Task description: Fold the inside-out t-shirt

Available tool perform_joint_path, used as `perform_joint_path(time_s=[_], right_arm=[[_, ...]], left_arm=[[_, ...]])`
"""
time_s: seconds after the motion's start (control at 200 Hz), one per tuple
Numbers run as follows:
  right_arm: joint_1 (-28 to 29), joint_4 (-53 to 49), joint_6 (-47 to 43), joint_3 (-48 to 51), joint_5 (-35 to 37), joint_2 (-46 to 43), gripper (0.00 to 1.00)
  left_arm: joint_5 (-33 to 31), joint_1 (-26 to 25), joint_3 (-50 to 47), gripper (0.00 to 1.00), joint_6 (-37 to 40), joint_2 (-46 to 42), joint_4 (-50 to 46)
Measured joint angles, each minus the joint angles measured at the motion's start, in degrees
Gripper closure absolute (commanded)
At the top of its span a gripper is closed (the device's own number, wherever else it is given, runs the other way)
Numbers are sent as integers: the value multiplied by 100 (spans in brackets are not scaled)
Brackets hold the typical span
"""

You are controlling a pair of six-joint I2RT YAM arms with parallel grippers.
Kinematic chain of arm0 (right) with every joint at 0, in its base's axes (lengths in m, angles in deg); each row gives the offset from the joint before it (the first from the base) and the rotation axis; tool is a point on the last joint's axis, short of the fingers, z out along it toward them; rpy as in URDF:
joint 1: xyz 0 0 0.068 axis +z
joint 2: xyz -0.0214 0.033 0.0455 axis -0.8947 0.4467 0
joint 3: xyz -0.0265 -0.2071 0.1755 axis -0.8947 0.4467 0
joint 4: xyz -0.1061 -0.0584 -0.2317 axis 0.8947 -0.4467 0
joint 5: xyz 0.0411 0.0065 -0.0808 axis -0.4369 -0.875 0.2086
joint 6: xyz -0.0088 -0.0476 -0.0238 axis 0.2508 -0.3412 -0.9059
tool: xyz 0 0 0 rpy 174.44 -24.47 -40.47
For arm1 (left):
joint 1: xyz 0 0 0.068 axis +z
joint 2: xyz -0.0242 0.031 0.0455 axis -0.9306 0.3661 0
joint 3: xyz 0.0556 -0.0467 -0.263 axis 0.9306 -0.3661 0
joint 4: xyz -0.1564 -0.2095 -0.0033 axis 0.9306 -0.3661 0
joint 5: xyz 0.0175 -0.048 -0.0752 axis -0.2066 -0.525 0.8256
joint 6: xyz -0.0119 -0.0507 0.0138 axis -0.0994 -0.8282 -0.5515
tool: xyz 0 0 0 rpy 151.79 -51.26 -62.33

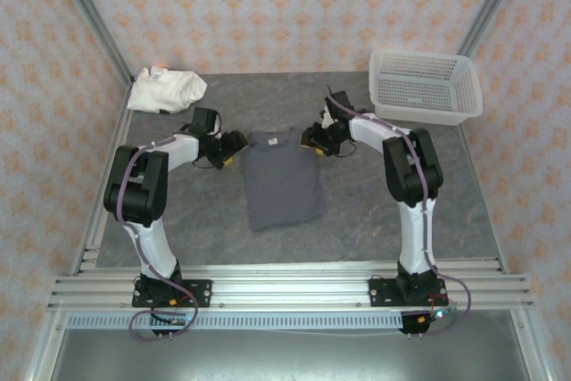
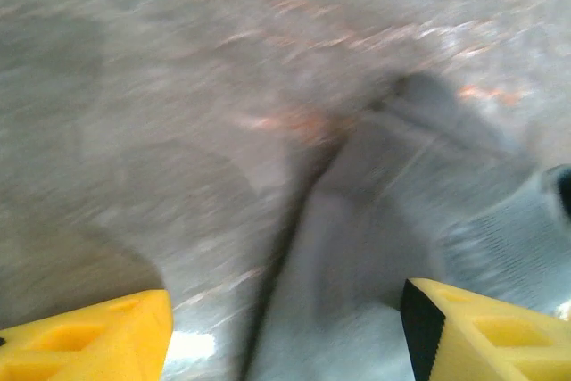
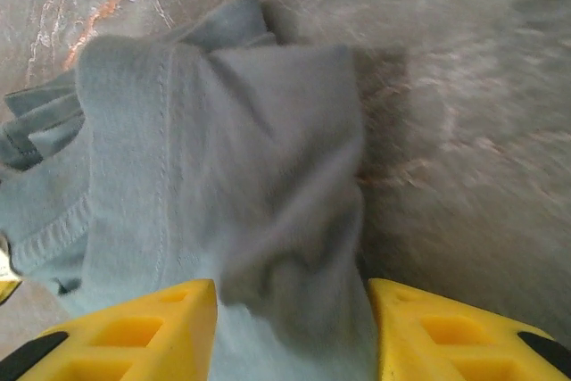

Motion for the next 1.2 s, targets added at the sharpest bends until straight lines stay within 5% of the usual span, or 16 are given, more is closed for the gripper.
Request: perform_joint_path(time_s=[0.22,0.39,0.876,1.201], right_arm=[[293,22,-26,-304,-433,146,52],[402,149,122,-304,-549,269,55],[-2,153,164,824,710,-920,44],[-7,236,168,291,562,-122,45]], left_arm=[[205,-208,348,31,-280,417,431],[313,-424,426,46,-584,688,922],[479,-577,426,44,-713,780,1252],[511,-577,505,44,-643,807,1150]])
